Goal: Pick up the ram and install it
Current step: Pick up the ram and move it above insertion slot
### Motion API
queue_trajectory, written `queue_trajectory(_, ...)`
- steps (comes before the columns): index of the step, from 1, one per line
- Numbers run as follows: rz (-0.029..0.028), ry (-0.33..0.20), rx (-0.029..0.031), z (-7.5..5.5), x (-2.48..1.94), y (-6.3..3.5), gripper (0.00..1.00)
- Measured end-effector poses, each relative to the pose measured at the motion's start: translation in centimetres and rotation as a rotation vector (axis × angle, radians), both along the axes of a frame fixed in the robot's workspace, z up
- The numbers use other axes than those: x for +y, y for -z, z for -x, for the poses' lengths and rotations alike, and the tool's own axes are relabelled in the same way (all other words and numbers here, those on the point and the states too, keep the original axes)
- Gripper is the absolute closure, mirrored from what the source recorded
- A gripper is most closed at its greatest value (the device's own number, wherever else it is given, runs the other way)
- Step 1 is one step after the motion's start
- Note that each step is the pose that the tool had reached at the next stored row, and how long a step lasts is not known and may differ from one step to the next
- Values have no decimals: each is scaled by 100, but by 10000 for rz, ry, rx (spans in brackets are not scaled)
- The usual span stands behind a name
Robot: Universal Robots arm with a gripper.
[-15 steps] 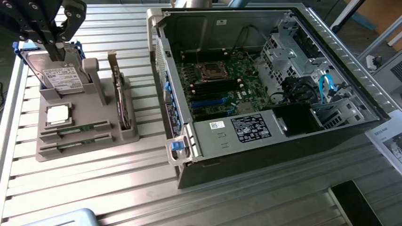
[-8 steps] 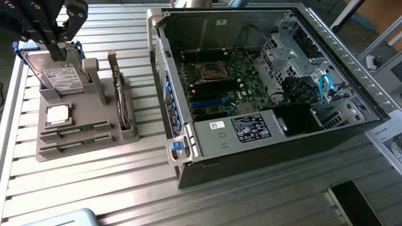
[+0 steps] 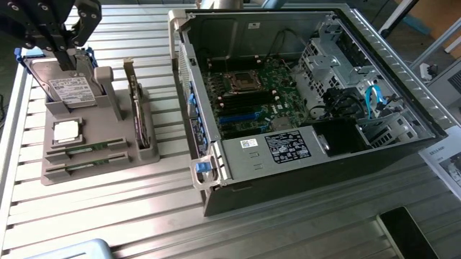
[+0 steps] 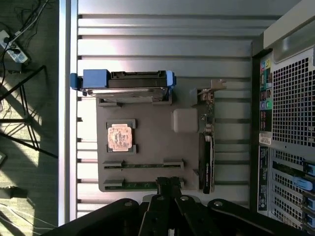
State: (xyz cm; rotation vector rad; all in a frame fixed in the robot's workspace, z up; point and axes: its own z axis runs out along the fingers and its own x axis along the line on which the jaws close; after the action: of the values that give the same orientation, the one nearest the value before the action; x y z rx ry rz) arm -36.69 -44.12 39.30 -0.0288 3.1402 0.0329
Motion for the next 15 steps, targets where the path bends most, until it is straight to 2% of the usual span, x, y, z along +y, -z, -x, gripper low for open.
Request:
queue_trajectory(12,0,-1784,-1,-16,-2,9,89)
queue_trajectory(15,0,-2391,-1,-17,-2,12,89)
